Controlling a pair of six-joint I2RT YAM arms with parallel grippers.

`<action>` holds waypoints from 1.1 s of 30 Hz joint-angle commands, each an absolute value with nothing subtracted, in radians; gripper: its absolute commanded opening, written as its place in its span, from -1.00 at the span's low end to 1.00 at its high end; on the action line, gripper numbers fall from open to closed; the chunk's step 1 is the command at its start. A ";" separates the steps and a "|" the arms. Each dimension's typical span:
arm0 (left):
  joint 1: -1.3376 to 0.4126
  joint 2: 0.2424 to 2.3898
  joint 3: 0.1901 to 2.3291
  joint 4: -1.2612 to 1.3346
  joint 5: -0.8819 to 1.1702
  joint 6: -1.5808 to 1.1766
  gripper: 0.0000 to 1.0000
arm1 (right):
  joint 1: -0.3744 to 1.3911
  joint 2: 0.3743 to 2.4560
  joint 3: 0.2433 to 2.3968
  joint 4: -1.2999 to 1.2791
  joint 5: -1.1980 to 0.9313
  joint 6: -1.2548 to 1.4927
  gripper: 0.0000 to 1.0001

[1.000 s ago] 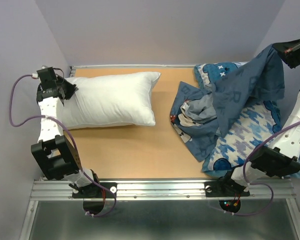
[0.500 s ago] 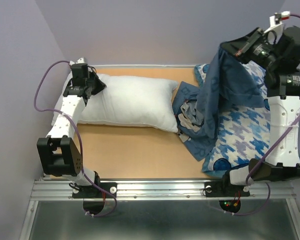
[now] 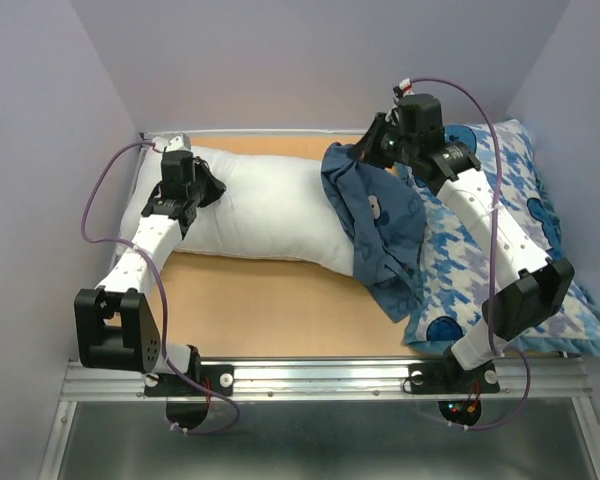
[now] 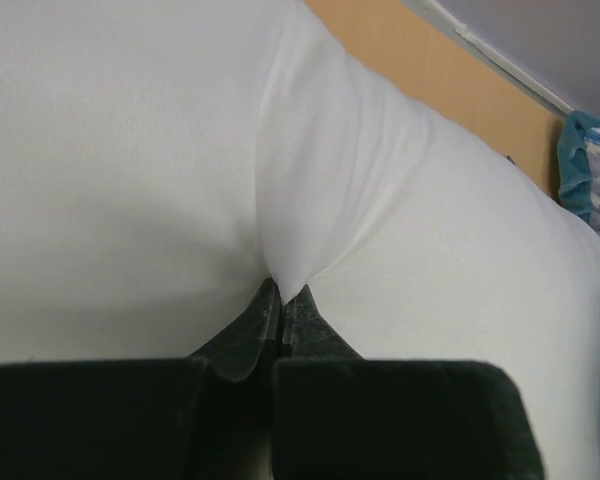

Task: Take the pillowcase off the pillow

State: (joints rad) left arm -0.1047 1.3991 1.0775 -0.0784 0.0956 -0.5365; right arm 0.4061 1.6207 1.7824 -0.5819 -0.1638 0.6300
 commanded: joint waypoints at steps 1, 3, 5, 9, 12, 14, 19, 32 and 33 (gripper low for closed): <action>-0.133 1.345 1.017 -0.077 0.097 -0.540 -1.00 | 0.391 1.496 1.610 -0.532 0.126 0.560 -0.98; -0.149 1.327 1.008 -0.072 0.089 -0.529 -1.00 | 0.391 1.467 1.475 -0.511 0.150 0.535 -0.87; -0.186 1.304 1.008 -0.072 0.063 -0.509 -0.89 | 0.391 1.427 1.332 -0.471 0.132 0.522 -0.74; -0.251 1.237 1.034 -0.097 0.008 -0.462 -0.42 | 0.391 1.350 1.215 -0.453 0.152 0.506 0.33; -0.302 1.180 1.064 -0.147 -0.081 -0.427 -0.06 | 0.390 1.275 1.204 -0.453 0.160 0.494 1.00; -0.327 1.149 1.095 -0.185 -0.125 -0.393 0.31 | 0.390 1.237 1.219 -0.457 0.149 0.489 1.00; -0.351 1.029 1.117 -0.225 -0.170 -0.356 0.35 | 0.391 1.126 1.268 -0.466 0.138 0.489 1.00; -0.351 0.842 1.055 -0.230 -0.129 -0.330 0.39 | 0.391 1.046 1.249 -0.468 0.095 0.472 1.00; -0.351 0.830 1.052 -0.236 -0.124 -0.330 0.39 | 0.391 1.046 1.249 -0.468 0.094 0.471 1.00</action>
State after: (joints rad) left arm -0.3515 0.8722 1.0676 -0.2535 -0.1356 -0.3523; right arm 0.3874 1.0733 1.2427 -0.5018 0.1055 0.4923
